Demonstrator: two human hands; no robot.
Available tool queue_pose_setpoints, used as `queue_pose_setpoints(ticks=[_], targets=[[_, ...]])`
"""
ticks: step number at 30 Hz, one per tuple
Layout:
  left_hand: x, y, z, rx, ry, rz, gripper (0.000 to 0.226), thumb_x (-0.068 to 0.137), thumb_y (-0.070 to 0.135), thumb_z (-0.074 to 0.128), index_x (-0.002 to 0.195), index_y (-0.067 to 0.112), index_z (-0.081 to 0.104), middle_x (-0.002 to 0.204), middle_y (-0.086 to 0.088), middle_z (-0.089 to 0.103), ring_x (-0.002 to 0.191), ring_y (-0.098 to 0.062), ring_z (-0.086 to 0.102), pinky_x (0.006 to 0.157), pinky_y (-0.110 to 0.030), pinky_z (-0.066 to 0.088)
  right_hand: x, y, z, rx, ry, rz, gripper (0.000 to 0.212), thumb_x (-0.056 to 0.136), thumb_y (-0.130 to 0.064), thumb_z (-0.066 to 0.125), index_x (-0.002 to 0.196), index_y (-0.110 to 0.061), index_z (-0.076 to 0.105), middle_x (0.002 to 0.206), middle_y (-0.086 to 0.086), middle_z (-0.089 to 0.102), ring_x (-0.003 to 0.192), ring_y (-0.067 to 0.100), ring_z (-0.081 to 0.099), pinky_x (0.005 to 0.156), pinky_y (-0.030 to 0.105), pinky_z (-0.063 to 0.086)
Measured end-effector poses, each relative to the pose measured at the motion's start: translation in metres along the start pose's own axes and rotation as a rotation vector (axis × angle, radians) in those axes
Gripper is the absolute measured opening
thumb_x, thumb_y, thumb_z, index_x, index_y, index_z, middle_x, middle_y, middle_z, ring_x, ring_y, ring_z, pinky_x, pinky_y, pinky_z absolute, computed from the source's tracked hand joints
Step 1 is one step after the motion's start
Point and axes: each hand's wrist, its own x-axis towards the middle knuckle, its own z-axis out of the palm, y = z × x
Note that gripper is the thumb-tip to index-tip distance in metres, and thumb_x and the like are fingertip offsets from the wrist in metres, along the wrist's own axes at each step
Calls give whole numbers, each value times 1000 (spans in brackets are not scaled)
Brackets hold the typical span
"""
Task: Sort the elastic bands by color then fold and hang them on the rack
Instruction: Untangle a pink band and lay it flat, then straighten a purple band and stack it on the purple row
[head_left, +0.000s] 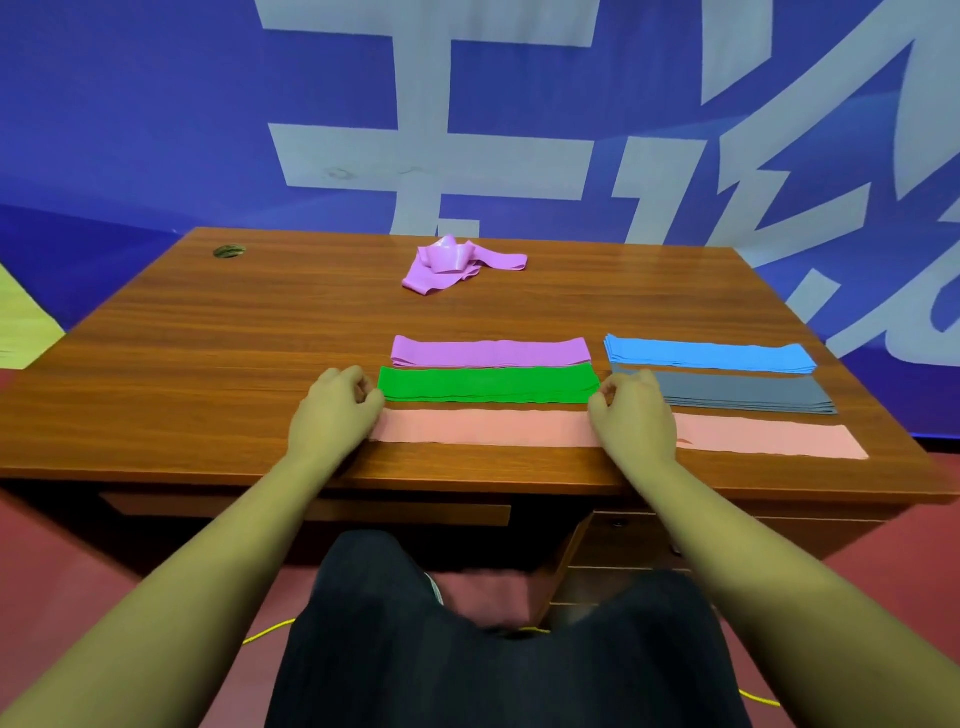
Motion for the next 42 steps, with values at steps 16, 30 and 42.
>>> queue_pose_setpoints(ticks=[16, 30, 42], targets=[[197, 24, 30, -70, -71, 14, 7, 82, 21, 56, 75, 19, 57, 89, -8, 64, 86, -29, 57, 71, -31, 40, 159, -132, 75, 77, -251, -220, 26, 84, -21, 54, 104, -9, 66, 111, 15, 57, 103, 35, 59, 89, 40, 49], [284, 7, 96, -60, -27, -53, 14, 78, 38, 64, 71, 30, 55, 95, -9, 65, 102, -34, 56, 90, -39, 44, 229, -179, 183, 188, -354, -353, 35, 71, -34, 52, 94, -16, 71, 100, 9, 68, 98, 27, 61, 90, 38, 49], [253, 92, -3, -567, -23, 270, 13, 92, 24, 62, 82, 19, 58, 83, 2, 65, 74, -10, 57, 66, -18, 42, 219, -196, 60, 736, -190, -321, 4, 88, -15, 68, 84, -13, 69, 73, -9, 65, 62, 12, 64, 65, 32, 53]])
